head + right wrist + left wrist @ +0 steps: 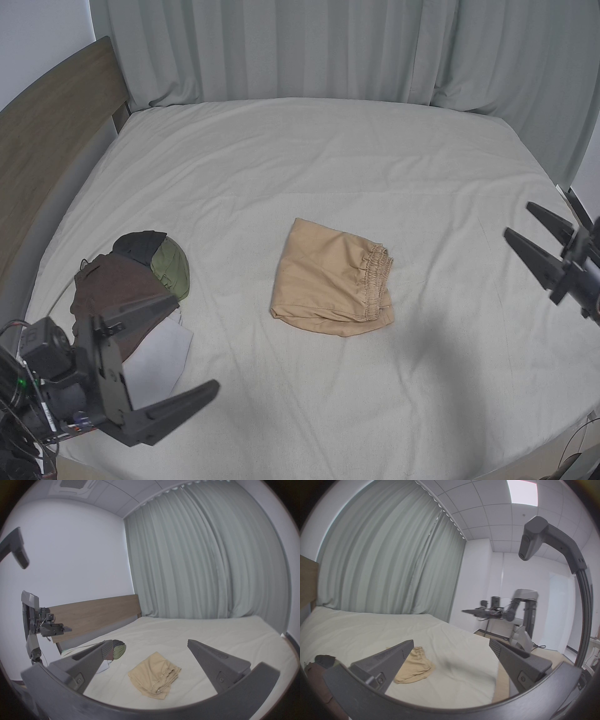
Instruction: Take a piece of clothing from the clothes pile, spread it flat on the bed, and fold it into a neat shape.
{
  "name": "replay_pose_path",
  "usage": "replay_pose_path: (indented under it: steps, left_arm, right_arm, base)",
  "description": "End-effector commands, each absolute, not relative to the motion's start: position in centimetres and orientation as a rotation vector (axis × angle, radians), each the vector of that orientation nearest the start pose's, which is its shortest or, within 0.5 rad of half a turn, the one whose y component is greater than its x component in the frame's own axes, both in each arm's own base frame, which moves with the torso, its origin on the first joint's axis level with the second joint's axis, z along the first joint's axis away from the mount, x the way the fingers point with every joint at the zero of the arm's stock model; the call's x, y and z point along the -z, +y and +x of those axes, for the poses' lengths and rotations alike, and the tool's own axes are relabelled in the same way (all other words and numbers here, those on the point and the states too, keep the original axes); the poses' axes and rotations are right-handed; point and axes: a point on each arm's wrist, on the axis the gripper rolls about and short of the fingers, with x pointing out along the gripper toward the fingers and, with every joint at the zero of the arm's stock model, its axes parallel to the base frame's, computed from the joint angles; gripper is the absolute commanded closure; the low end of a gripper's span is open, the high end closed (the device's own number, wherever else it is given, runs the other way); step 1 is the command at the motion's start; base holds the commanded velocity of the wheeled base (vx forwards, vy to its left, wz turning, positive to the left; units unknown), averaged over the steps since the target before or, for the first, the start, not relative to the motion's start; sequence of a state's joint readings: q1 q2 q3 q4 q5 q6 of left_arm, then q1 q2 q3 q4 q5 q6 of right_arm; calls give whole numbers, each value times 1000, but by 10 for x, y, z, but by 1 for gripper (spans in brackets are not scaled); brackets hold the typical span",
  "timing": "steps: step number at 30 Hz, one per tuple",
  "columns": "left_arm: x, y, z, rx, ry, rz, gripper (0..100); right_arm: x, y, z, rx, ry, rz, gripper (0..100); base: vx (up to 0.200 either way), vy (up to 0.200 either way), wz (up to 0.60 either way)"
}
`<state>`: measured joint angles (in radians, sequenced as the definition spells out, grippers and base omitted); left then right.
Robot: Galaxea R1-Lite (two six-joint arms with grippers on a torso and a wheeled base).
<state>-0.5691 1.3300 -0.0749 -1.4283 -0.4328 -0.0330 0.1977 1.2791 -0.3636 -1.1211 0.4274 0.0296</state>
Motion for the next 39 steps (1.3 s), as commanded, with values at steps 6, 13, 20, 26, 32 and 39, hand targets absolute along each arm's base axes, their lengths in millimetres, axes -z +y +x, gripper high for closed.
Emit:
replay_pose_path:
  steps: [6,13,20,26,32,39]
  left_arm:
    - [-165,-17,49,524,-268,33,0]
    - [-150,-10,19,453,-260,40,0]
    - [-121,-5,-6,370,-186,26,0]
    - [-96,-4,-17,304,-101,35,0]
    - [-83,-2,-16,204,28,6,0]
    - [-76,-1,-22,5,9,21,0]
  right_arm:
    - [-174,9,1,-466,-463,-102,0]
    - [-138,7,-35,-457,-388,-82,0]
    - [-103,4,-20,-268,-194,-28,0]
    - [-80,1,-22,-67,-28,-5,0]
    - [-75,0,-22,9,20,6,0]
    - [-75,0,-22,3,17,0,0]
  base:
    - [0,0,0]
    - [0,0,0]
    - [0,0,0]
    - [0,0,0]
    - [0,0,0]
    - [0,0,0]
